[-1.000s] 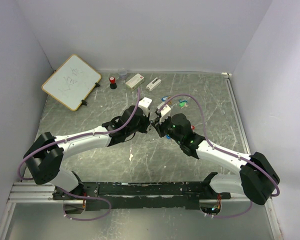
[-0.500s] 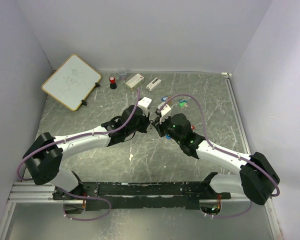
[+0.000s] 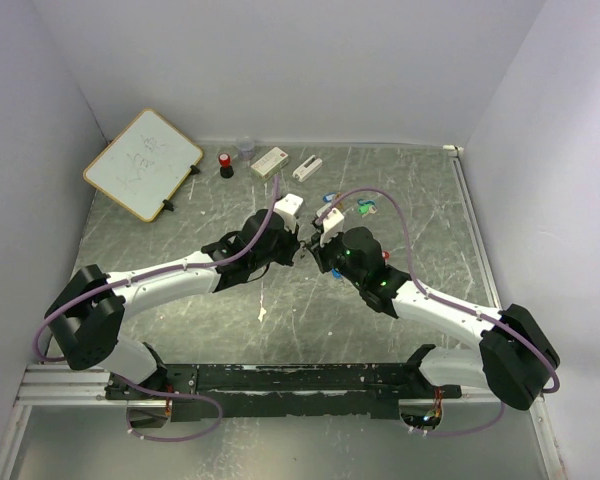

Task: Put the keys on the keyring

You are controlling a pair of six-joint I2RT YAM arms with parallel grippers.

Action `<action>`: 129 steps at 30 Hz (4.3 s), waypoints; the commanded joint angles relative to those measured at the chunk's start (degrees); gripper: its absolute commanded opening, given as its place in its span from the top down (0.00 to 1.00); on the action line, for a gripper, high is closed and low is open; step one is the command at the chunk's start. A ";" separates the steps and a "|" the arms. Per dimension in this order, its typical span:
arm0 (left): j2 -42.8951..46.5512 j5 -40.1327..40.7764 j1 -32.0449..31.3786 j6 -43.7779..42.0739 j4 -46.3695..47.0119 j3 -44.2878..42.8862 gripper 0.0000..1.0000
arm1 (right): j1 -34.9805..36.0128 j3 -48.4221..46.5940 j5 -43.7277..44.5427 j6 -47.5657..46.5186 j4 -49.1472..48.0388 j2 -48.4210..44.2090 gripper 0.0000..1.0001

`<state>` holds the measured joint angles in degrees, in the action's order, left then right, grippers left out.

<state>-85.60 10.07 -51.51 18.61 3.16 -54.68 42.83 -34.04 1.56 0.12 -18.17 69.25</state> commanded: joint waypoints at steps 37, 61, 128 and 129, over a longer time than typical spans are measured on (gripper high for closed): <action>6.92 11.73 1.22 7.81 -1.89 4.63 0.15 | 0.09 -1.04 19.37 4.43 2.84 -0.84 1.00; 5.64 8.19 3.25 8.52 -0.33 7.50 0.07 | -20.83 -8.57 20.66 15.20 3.93 16.71 1.00; 3.68 10.06 3.24 8.66 -1.77 6.62 0.07 | -27.01 -8.33 8.44 20.57 15.63 22.65 0.62; 3.69 10.06 3.20 8.71 -1.70 6.79 0.07 | -26.99 -8.19 8.27 20.67 15.58 22.56 0.65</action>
<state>-81.73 19.09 -48.45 27.05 1.02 -47.77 16.45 -41.89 10.72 20.14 -2.22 91.79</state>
